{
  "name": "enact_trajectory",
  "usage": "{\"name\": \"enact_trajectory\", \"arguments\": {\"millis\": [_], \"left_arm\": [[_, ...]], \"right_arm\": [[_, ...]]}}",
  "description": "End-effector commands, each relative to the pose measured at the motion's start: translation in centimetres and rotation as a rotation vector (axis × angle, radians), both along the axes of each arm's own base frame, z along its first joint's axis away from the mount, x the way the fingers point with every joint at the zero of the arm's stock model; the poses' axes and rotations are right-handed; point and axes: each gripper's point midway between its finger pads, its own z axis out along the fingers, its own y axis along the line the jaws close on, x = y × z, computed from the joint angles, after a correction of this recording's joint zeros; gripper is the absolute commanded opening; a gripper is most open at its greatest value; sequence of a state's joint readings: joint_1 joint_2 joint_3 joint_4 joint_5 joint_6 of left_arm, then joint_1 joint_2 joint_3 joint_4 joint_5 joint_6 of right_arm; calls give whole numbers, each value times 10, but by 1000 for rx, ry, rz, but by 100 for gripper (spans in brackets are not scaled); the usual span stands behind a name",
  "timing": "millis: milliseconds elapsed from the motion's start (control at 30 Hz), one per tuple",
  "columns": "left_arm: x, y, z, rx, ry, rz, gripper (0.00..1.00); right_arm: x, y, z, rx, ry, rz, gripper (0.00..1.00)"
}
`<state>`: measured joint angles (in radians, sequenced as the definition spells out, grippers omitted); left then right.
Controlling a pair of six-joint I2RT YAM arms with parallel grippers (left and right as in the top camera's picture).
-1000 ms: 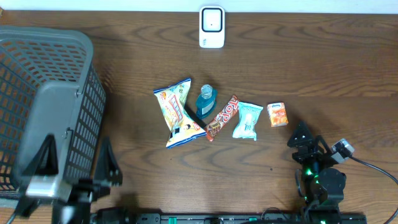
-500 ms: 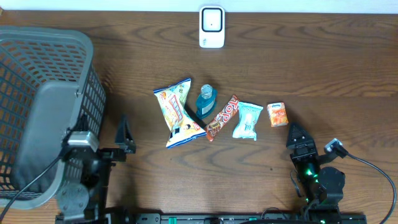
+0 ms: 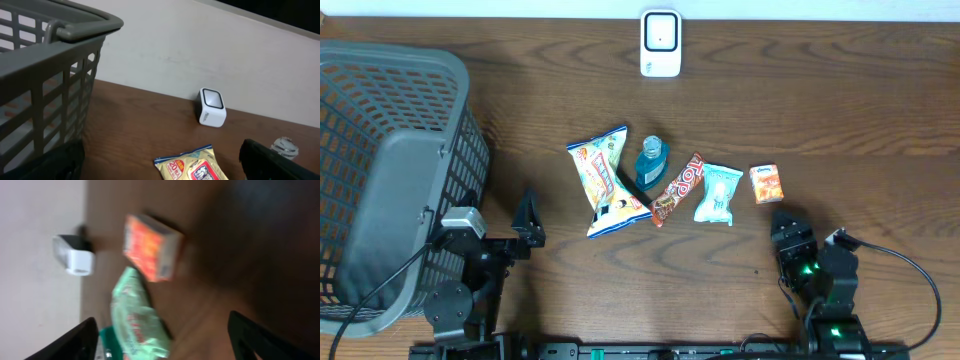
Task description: Scan the item barcode
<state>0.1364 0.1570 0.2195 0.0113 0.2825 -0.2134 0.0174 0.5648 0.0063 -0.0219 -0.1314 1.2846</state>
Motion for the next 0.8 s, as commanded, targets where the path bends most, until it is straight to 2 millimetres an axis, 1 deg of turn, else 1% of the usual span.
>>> {"name": "enact_trajectory", "arguments": {"millis": [0,133,167,200,300,367,400,533,700,767], "left_arm": [[-1,-4,10,-3,-40,-25,99],[-10,-29,47,105,-207,-164,99],[-12,-33,54,114,-238,-184,99],[-16,-41,62,129,-278,-228,99],[-18,-50,58,131,-261,-292,99],[-15,-50,50,121,-225,-296,99],[-12,-47,45,113,-201,-278,99],[2,-30,28,86,-121,-183,99],[10,-28,15,71,-61,-179,99],[13,-27,9,66,-39,-179,98]], "right_arm": [[2,3,-9,27,42,-6,80],[9,-3,-16,9,54,-33,85],[10,-3,-19,9,65,-33,85],[8,-3,-29,7,101,-33,86],[3,-3,-44,4,166,-33,91],[0,-1,-53,5,201,-23,98],[0,0,-56,-2,206,-9,99],[0,9,-59,-13,203,66,99],[-2,6,-62,-22,216,56,99],[-2,0,-63,-45,222,27,91]]}}
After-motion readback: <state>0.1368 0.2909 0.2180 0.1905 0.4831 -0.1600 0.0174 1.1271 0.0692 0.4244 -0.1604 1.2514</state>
